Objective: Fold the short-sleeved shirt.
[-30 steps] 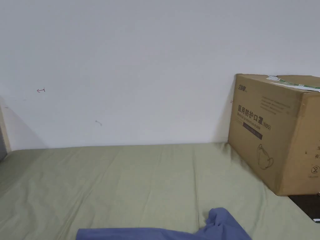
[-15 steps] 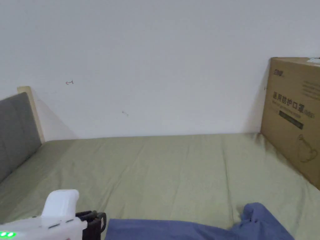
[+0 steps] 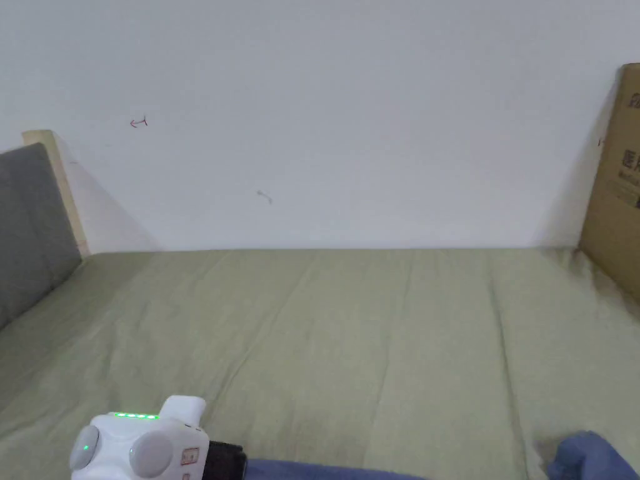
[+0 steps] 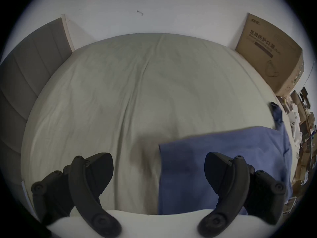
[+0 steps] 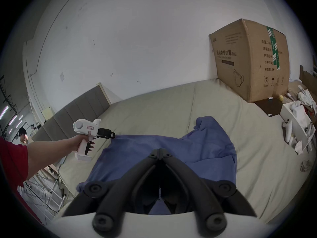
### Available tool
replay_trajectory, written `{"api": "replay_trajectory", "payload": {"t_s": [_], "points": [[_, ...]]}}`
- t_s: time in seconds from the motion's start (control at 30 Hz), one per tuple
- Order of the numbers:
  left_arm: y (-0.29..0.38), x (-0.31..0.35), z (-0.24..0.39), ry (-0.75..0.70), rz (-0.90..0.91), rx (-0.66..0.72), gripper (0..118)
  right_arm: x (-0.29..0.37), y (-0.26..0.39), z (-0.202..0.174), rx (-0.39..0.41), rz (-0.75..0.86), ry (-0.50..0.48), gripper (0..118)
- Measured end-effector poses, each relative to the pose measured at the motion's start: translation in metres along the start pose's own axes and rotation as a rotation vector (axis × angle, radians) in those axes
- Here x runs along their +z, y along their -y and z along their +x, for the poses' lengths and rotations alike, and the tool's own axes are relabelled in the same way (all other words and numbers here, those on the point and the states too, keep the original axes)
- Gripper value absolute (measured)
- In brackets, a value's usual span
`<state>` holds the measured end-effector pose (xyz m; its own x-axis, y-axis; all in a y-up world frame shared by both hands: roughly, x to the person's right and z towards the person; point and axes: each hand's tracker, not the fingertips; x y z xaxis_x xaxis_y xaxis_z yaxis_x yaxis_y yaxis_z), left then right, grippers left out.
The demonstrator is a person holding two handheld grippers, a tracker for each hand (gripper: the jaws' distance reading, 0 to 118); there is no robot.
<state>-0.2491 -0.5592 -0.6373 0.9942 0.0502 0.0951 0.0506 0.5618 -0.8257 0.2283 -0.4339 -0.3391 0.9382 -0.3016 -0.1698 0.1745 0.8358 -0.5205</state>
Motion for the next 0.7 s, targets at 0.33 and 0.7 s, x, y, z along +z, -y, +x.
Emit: {"api": "replay_trajectory", "payload": {"t_s": [0.33, 0.7], "points": [[0.021, -0.007, 0.026, 0.033, 0.066, -0.171, 57, -0.029, 0.015, 0.02, -0.062, -0.053, -0.007, 0], [0.04, 0.091, 0.031, 0.124, 0.166, -0.15, 3, -0.084, -0.078, 0.134, -0.184, -0.206, -0.035, 25]]}}
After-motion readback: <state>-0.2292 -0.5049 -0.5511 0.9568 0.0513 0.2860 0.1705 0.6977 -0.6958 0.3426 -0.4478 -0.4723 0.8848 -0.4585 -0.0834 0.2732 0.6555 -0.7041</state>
